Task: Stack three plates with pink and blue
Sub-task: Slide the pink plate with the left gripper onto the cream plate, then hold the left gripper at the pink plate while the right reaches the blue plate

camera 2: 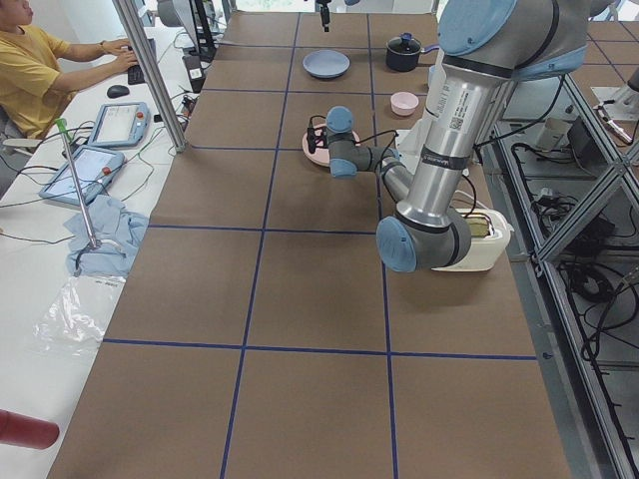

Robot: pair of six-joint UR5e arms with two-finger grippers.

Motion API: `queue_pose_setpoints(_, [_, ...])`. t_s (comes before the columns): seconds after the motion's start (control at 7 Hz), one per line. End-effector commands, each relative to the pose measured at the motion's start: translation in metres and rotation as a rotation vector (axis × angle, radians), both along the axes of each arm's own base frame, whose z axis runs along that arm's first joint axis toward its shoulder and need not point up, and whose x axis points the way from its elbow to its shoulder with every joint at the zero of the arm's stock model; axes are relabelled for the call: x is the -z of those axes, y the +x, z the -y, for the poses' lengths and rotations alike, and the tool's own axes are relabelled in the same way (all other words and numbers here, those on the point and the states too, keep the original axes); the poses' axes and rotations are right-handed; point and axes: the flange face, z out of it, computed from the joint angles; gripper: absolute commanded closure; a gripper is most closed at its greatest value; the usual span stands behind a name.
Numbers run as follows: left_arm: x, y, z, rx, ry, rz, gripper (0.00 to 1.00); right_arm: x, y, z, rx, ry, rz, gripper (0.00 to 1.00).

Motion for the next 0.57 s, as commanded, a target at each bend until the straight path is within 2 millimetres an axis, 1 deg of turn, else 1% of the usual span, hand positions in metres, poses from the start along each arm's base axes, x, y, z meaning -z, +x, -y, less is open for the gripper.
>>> queue_pose_setpoints(0.0, [0.019,-0.018,-0.001,0.010,0.017,-0.036,0.00,-0.002,-0.009,-0.001,0.019,-0.003,-0.008,0.00])
queue_pose_setpoints(0.14, [0.030,-0.036,0.006,0.034,0.021,-0.043,0.00,-0.006,-0.013,-0.001,0.024,-0.008,-0.027,0.00])
queue_pose_setpoints(0.29, [0.034,-0.037,0.006,0.038,0.007,-0.019,0.00,-0.012,-0.015,-0.002,0.027,-0.013,-0.048,0.00])
queue_pose_setpoints(0.43, [0.037,-0.041,0.005,0.040,0.010,-0.027,0.00,-0.015,-0.027,0.000,0.051,-0.013,-0.057,0.00])
